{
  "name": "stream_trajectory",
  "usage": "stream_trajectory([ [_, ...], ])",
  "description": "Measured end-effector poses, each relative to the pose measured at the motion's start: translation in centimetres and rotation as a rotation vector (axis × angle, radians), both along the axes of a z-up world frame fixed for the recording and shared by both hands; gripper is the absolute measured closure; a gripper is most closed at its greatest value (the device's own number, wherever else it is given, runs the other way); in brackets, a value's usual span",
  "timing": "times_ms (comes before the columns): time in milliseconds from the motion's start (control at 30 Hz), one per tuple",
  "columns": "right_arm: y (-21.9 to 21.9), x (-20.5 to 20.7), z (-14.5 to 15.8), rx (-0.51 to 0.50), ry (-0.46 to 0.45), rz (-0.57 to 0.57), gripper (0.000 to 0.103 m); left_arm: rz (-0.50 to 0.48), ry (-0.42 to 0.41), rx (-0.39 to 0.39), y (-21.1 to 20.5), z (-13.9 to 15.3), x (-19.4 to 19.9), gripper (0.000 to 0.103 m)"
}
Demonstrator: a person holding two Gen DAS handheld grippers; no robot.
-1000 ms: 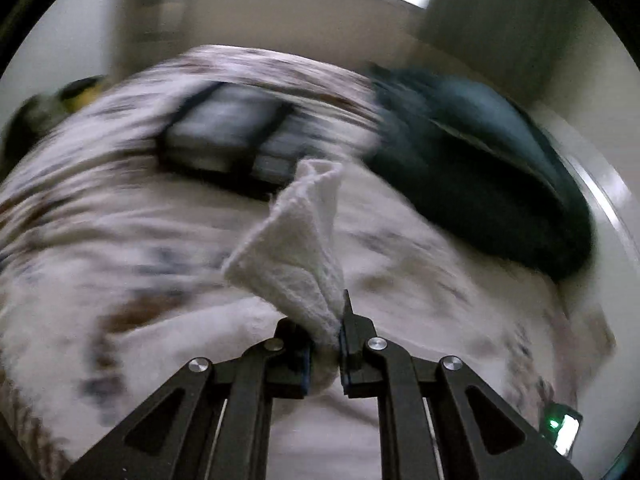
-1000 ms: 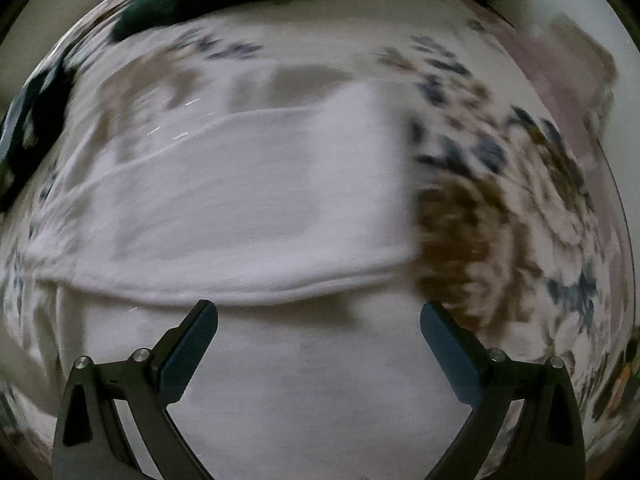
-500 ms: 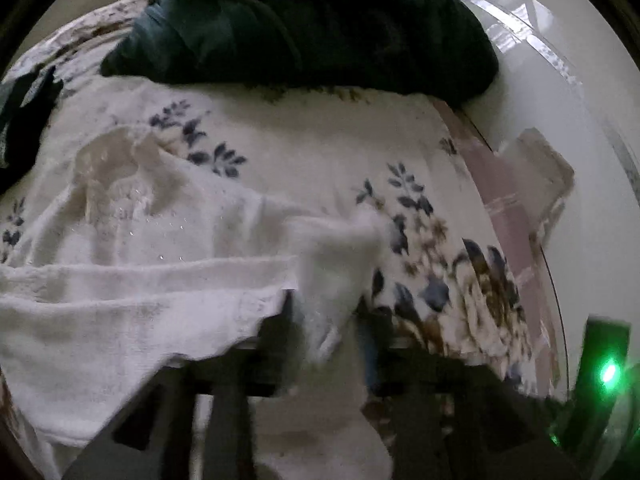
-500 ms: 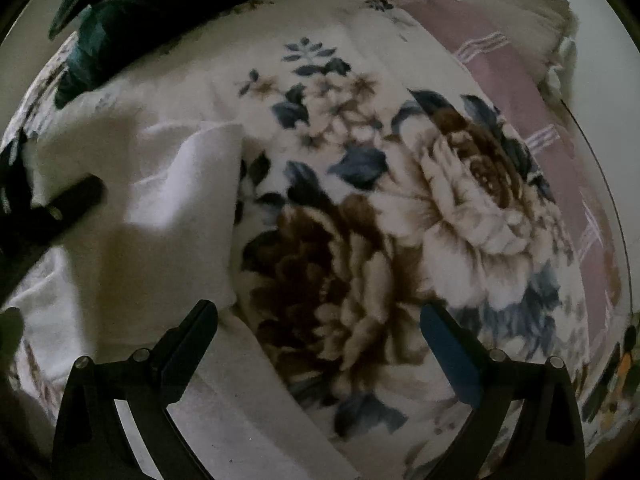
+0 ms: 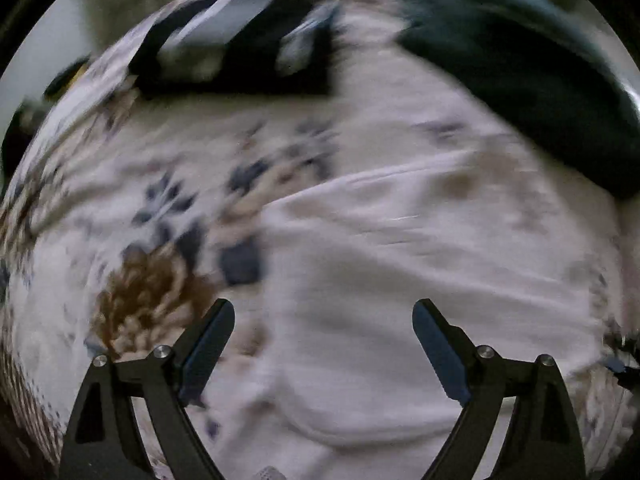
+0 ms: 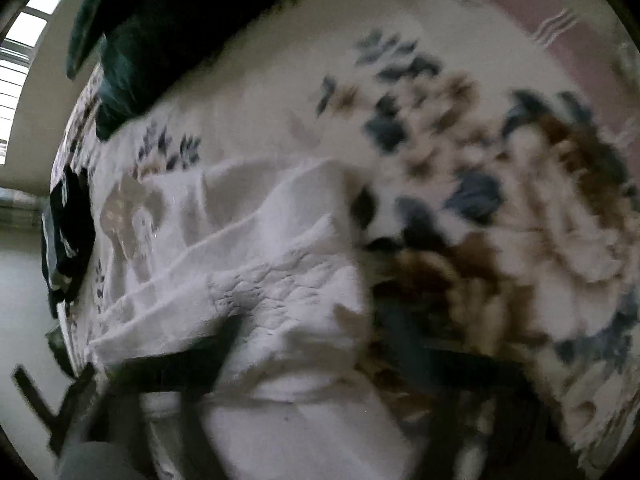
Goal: Fold small clothes
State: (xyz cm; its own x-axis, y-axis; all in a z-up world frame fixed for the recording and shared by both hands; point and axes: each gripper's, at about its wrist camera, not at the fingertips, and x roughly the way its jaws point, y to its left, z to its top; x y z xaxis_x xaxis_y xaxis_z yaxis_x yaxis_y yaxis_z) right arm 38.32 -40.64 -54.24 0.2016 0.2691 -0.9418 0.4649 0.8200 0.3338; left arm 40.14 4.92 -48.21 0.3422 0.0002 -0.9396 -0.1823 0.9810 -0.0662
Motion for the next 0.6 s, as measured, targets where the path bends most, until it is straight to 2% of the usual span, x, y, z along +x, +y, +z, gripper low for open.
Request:
stream_trajectory([
  [33,0.5,0.3,-0.3,-0.027,0.017,0.007,0.092,0.024,0.020,0.006,1.0,-1.0,0.2,0.012],
  [133,2.0,0.8,1.9,-0.109,-0.088,0.029,0.092,0.038,0.041,0.035,1.8,-3.3,1.7,0.012],
  [267,1.9,0.7,5.4,-0.197,-0.197,0.006,0.094,-0.001,0.022,0.104,1.0,-4.7,5.1,0.012],
  [333,1.5,0.6,5.7,-0.241,-0.209,-0.004,0.094,-0.009,0.024,0.124,1.0,-5.3,7.2,0.012],
  [400,0.8,0.7,4.6,-0.237,-0.179,0.010,0.094,-0.011,0.030,0.133,1.2,-5.5,8.5,0.012],
  [467,0.5,0.8,2.4,-0.189,-0.080,0.065,0.094,-0.004,0.023,0.115,1.5,-4.9,9.2,0.012],
  [533,0.0,0.5,1.0,-0.138,-0.009,0.068,0.088,-0.015,0.003,0.111,1.7,-3.7,8.9,0.012],
  [567,-0.3,0.2,0.7,-0.128,0.009,0.060,0.082,-0.023,-0.005,0.102,1.7,-2.9,8.5,0.012],
  [600,-0.6,-0.3,1.1,-0.126,-0.003,0.038,0.071,-0.030,-0.019,0.087,1.7,-2.1,8.1,0.012],
])
